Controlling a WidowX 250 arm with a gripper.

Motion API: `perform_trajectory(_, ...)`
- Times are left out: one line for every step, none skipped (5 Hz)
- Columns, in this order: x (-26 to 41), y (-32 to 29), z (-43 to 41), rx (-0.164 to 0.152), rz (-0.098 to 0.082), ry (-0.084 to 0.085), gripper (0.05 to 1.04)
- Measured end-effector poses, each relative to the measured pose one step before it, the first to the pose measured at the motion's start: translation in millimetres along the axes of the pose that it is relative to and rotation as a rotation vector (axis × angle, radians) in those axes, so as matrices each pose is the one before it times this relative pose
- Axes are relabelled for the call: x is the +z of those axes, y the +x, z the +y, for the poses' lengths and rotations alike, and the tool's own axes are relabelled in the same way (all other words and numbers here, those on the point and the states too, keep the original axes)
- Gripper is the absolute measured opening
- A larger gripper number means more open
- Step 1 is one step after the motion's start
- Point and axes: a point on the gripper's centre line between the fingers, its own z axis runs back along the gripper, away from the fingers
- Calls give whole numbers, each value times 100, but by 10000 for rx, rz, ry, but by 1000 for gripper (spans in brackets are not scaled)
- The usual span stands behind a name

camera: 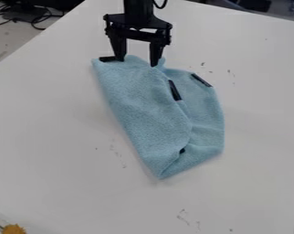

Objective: Unfold the cloth from left to right

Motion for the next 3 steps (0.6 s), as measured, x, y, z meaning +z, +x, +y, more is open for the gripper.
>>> perform_trajectory(-1415, -475, -33, 49, 399, 10, 1001)
perform_trajectory(-122, 455, -1145, 153, -374, -60, 1001)
perform_trajectory(532, 814, -1832, -129, -483, 1, 1001)
